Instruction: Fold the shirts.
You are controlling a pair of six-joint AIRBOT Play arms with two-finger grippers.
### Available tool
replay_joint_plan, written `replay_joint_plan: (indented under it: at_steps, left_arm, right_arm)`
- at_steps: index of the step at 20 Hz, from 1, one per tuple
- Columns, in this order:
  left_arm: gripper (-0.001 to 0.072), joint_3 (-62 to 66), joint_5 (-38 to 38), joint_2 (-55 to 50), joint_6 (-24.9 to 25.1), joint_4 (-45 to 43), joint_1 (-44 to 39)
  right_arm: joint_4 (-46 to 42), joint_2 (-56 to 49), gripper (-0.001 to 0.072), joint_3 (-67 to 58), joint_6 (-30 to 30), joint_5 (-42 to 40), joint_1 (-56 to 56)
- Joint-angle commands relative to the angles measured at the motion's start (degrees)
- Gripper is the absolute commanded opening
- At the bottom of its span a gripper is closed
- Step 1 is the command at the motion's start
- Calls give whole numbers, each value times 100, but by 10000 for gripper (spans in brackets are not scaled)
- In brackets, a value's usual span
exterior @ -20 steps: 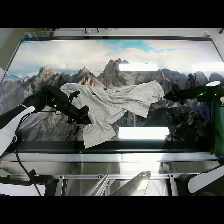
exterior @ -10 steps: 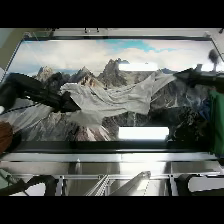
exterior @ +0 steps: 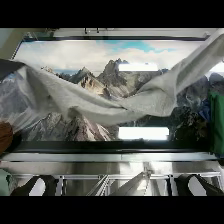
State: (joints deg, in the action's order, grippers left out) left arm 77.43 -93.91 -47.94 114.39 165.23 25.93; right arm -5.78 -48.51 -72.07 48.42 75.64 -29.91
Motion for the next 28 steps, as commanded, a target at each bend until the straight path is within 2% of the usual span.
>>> replay_joint_plan:
  at_steps: [1, 3, 4, 6, 9, 11, 13, 16, 19, 21, 23, 26, 28]
  left_arm:
    - [22, 483, 328, -389, -570, -758, 188]
    - [22, 260, 35, -1086, -1075, -1270, -109]
    - [22, 22, -243, -1364, -1058, -1150, -308]
    - [21, -424, -772, -1703, -608, -638, -901]
    - [21, -562, -1147, -1641, -385, -470, -1762]
    - [21, -225, -1143, -1357, -11, -452, -2100]
    - [21, 428, -1121, -951, 111, -452, -2076]
    - [22, 1558, -1119, -367, 190, -442, -1246]
    - [22, 2400, -1108, -382, 599, 98, 44]
    - [23, 2844, -881, -922, 496, 118, 455]
    - [23, 3167, -793, -1746, 243, 122, 372]
    - [22, 3543, -870, -3244, 144, -201, -564]
    - [20, 3847, -804, -4308, 146, -951, -1279]
  right_arm:
    - [-2188, 238, 13, 120, 1394, -728, 33]
    - [-3416, -223, 13, 463, 2116, -254, 42]
    - [-3405, -404, 13, 721, 2076, 341, 48]
    - [-2717, -313, 13, 1349, 1725, 1032, 153]
    - [-1399, 382, 13, 1733, 1397, 1073, 177]
    - [-396, 935, 13, 1696, 942, 800, 177]
    - [-55, 1460, 13, 1469, 826, 214, 118]
    - [-61, 1921, 13, 855, 466, -822, -199]
    - [-120, 1766, 13, 92, 234, -1539, -581]
    - [-195, 1349, 14, -236, 232, -1759, -605]
    - [-229, 813, 14, -269, 234, -1744, -564]
    - [-761, -304, 14, -254, 251, -1624, 249]
    - [-1456, -1226, 14, -251, 254, -1840, 1058]
